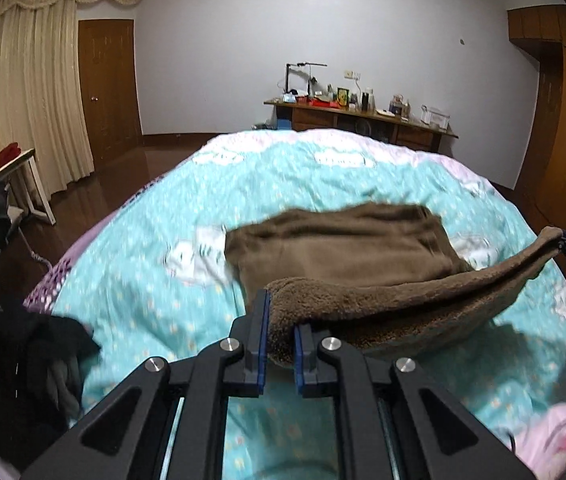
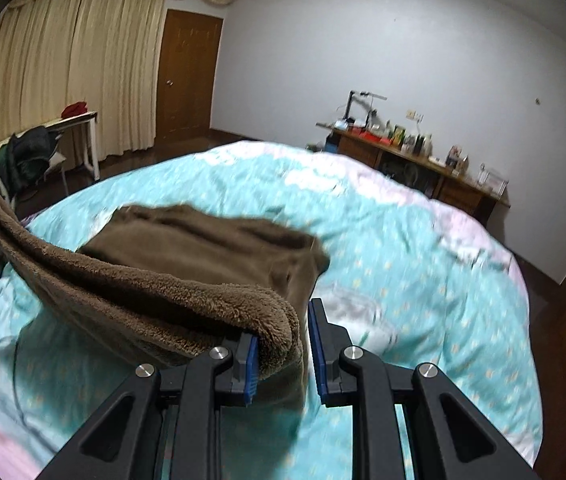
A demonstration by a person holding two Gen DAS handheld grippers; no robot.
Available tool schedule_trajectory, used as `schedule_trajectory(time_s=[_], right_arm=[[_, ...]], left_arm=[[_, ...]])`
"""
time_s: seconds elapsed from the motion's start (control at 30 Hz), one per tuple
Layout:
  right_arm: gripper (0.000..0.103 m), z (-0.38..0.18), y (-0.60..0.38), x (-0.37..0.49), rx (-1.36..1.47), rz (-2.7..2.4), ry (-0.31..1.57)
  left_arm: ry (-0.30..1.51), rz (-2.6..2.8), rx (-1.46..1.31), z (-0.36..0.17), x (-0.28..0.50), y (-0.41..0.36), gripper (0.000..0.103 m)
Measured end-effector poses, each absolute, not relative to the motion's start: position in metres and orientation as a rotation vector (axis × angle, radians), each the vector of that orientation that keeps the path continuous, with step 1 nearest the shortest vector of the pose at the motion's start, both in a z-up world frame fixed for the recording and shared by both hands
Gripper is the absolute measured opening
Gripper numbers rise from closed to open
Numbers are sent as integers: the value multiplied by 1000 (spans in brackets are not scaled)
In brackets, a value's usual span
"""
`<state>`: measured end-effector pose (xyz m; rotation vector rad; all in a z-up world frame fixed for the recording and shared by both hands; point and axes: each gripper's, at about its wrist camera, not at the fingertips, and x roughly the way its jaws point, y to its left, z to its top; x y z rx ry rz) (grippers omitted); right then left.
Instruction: Fold clothes
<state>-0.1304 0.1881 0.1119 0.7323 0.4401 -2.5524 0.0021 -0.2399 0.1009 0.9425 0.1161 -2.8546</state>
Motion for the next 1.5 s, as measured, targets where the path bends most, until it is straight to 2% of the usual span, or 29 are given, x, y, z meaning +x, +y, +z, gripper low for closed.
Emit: schedule_trajectory(time_s=[0.23,0.5,0.8,0.97,1.17,1.2,1.27,1.33,1.37,1.43,1.47,1.5], right_arm=[[22,126,146,-221,694,-2600,425],[22,101,109,-336,743,-2638,397],[22,24,80,-428,903,-2638,414],[22,-24,72,-460,1027,-2606,417],[23,-47,70,-476,1133,-2542,354],[24,-48,71,-478,1149,-2533,333],[25,-49,74,-482,1175,-2515,291],[27,-44,79,-480,1177,-2505,245],[30,-41,81,-479,1178,-2500,222],[43,-36,86,-478,1180,-2489,177],[58,-33,89,-476,1175,-2485,153],[61,-27,93,-473,1155,-2485,129]], left_arm=[[145,-2833,910,109,-87,-277,11],[91,-2767,955,86,-197,-298,11],[123,-2627,1086,18,-300,-317,11],[143,-2547,1192,-28,-333,-324,11],[141,-2452,1319,-70,-353,-326,14],[137,-2437,1338,-75,-355,-325,17],[105,-2397,1363,-79,-356,-324,31],[85,-2365,1370,-78,-354,-325,60],[103,-2362,1367,-75,-350,-328,65],[170,-2369,1367,-70,-342,-335,75],[225,-2379,1367,-67,-335,-340,77],[273,-2389,1364,-64,-329,-344,79]])
